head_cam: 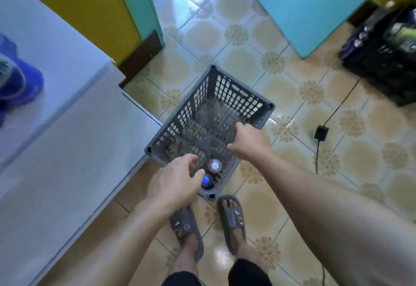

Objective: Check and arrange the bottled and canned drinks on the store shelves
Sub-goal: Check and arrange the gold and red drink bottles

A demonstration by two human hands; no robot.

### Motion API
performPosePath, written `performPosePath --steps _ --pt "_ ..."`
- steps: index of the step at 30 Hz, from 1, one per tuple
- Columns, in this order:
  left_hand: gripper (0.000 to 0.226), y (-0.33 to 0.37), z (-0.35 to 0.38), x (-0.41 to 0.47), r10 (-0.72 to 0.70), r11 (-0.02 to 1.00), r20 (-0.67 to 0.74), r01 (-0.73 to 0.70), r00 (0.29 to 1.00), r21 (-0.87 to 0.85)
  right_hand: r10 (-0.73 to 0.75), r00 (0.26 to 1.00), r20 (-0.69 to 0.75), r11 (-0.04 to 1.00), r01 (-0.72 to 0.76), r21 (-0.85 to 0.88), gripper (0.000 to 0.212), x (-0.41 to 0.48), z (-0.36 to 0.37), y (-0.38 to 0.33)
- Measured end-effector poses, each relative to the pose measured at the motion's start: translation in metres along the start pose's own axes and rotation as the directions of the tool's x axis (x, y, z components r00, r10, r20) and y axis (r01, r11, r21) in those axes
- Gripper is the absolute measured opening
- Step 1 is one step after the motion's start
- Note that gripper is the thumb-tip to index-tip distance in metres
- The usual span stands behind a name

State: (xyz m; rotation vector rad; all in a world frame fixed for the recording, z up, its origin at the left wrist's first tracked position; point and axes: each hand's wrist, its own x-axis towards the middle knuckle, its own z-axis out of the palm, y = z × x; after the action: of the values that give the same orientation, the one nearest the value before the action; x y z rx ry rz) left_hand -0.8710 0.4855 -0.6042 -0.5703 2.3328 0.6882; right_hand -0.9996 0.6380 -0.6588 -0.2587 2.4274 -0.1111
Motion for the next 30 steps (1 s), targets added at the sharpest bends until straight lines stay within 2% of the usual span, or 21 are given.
performPosePath --steps 6,11,15,18,21,24,27,30 --pt "0.043 0.047 -0.113 -0.12 0.08 0.997 -0.218 -0.081 0.973 0.002 -0.102 0.979 -0.175 0.993 0.11 0.035 0.032 -0.105 -0.151 -0.043" --pt "0.048 0.07 -0.184 -0.231 0.108 0.994 -0.396 -0.113 0.912 0.012 -0.26 0.894 -0.365 0.957 0.288 0.025 0.051 -0.197 -0.264 -0.085" --pt "0.046 0.079 -0.239 -0.32 0.145 0.986 -0.581 -0.166 0.801 0.016 -0.336 0.748 -0.572 0.895 0.443 0.054 0.048 -0.27 -0.348 -0.122" --pt "0.044 0.074 -0.276 -0.381 0.163 0.975 -0.69 -0.224 0.705 0.001 -0.364 0.59 -0.721 0.826 0.563 0.044 0.04 -0.324 -0.395 -0.152" --pt "0.042 0.059 -0.309 -0.43 0.156 0.963 -0.79 -0.27 0.593 -0.012 -0.389 0.438 -0.81 0.741 0.671 0.006 0.034 -0.372 -0.427 -0.188" --pt "0.04 0.034 -0.336 -0.468 0.119 0.967 -0.86 -0.253 0.496 -0.012 -0.436 0.333 -0.836 0.644 0.764 -0.031 0.032 -0.413 -0.439 -0.236" --pt "0.039 -0.004 -0.363 -0.496 0.072 0.98 -0.9 -0.197 0.429 -0.016 -0.524 0.251 -0.814 0.52 0.851 -0.072 0.032 -0.444 -0.432 -0.297" --pt "0.044 -0.052 -0.388 -0.516 0.015 0.989 -0.931 -0.139 0.365 -0.038 -0.624 0.21 -0.752 0.424 0.9 -0.101 0.034 -0.471 -0.415 -0.362"
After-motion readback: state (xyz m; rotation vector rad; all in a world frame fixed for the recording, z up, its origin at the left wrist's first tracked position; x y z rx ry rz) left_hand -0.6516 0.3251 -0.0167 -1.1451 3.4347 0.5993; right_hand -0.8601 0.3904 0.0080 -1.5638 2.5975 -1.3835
